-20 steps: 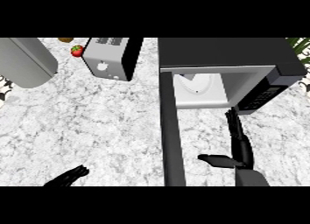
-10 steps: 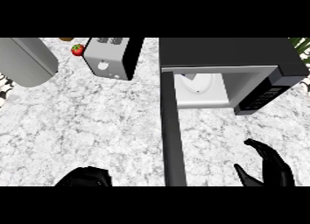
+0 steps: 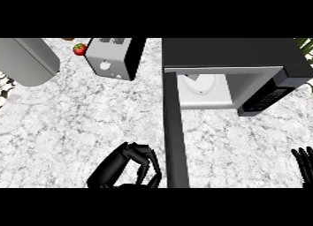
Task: Pick up the milk, place it into the microwave and close the microwave
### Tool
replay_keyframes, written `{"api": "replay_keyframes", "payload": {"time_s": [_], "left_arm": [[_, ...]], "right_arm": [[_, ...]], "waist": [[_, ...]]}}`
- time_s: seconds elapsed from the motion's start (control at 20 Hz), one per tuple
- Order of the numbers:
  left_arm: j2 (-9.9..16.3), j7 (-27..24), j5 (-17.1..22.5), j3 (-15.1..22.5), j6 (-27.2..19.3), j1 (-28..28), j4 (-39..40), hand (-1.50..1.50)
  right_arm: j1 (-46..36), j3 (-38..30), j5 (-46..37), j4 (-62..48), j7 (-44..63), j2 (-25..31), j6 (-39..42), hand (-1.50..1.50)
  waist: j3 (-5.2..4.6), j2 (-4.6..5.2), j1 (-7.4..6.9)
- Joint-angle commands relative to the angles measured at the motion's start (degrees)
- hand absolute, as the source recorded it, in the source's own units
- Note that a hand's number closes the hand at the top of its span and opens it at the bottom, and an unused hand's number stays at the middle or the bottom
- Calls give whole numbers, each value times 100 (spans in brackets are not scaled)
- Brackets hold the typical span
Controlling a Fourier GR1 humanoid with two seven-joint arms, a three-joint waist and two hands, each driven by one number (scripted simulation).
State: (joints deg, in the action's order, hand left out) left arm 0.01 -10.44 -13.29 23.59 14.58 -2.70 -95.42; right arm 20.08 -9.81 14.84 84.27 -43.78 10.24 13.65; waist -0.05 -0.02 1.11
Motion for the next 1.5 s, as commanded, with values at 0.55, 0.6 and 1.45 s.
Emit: {"api": "replay_keyframes", "payload": {"time_s": [0.55,0.6,1.45], "left_arm": [[1,393,1304,2829,-2941,2929,2913,150],[1,159,1429,2939,-2998,2754,3104,150],[1,-142,3774,3093,-3726,4596,3242,150]], "right_arm": [[262,-358,365,1028,219,460,534,-150],[260,-259,530,1599,806,446,363,-150],[-194,-68,1240,2271,1302,1209,1358,-150]], "waist": [[-1,37,179],[-11,49,225],[-33,225,1206]]}}
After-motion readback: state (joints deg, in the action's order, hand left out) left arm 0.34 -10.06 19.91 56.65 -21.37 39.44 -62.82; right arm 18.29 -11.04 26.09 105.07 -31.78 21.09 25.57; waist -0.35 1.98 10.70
